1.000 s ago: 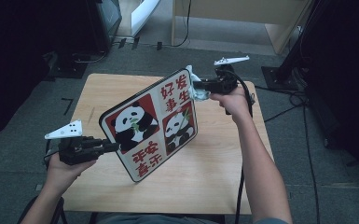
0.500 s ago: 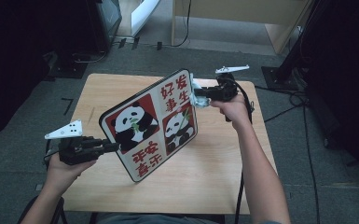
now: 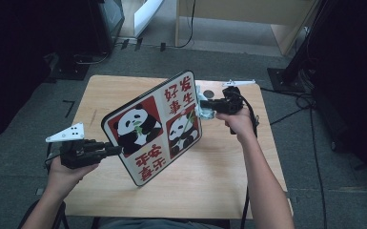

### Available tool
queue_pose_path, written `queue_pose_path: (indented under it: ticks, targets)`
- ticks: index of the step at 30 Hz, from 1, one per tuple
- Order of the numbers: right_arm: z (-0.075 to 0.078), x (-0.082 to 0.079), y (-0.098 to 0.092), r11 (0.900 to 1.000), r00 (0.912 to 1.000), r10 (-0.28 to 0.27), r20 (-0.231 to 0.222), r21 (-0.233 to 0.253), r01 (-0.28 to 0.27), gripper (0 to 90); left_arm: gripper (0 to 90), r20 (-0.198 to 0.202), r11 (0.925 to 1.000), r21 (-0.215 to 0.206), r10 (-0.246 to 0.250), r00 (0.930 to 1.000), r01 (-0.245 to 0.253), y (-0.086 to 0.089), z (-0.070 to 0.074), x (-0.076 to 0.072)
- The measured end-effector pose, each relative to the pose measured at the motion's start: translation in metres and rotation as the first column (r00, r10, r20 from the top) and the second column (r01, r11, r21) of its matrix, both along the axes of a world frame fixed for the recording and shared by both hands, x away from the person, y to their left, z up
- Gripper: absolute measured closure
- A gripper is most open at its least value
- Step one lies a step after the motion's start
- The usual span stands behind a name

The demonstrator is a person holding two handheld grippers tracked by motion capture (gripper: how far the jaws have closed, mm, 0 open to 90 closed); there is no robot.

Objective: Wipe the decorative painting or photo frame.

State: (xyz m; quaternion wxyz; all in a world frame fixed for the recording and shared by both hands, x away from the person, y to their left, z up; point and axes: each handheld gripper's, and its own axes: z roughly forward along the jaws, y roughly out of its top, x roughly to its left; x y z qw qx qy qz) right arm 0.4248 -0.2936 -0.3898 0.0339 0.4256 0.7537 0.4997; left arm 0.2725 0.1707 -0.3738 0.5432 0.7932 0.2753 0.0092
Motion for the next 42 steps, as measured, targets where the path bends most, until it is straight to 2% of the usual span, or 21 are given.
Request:
queue_pose_path:
  ticks: [4,6,11,12,19,30,34,37,42]
  targets:
    - [-0.006,-0.004,-0.001,1.000,0.9999,-0.008,-0.014,-0.003,0.008,79.7,76.8,0.001,1.0000,0.003,0.001,1.0000,-0.001,0.000,0.000,0.000]
    - [-0.009,-0.006,-0.001,1.000,1.0000,-0.008,0.002,-0.005,0.008,79.7,76.7,0.001,1.0000,0.002,0.000,1.0000,0.000,0.000,0.000,0.000]
    - [-0.017,-0.010,-0.003,1.000,0.9999,-0.010,-0.006,-0.001,0.010,79.7,76.8,0.000,1.0000,0.002,0.000,1.0000,0.000,0.000,0.000,0.000]
    - [-0.019,-0.010,-0.004,1.000,0.9999,-0.009,0.007,-0.002,0.009,79.7,76.7,-0.001,1.0000,0.004,0.000,1.0000,0.000,0.000,0.000,0.000]
    - [-0.033,-0.016,-0.005,1.000,0.9997,-0.021,0.014,-0.011,0.021,79.7,76.8,0.000,1.0000,0.008,0.000,1.0000,0.000,0.000,0.001,0.000]
    - [-0.053,-0.024,-0.007,0.999,0.9991,-0.041,-0.007,-0.029,0.041,79.7,76.7,0.001,1.0000,0.010,-0.001,1.0000,0.001,0.000,0.001,-0.001]
    - [-0.059,-0.028,-0.007,0.998,0.9982,-0.054,0.026,-0.032,0.055,79.7,76.7,0.002,0.9999,0.010,-0.002,1.0000,0.002,0.000,0.001,0.000]
    - [-0.064,-0.029,-0.008,0.998,0.9983,-0.058,0.007,-0.032,0.059,79.7,76.7,0.002,1.0000,0.009,-0.001,1.0000,0.001,-0.001,0.001,-0.001]
    - [-0.072,-0.033,-0.009,0.997,0.9979,-0.064,0.008,-0.035,0.064,79.7,76.7,0.001,1.0000,0.008,-0.005,1.0000,0.005,0.000,0.001,0.000]
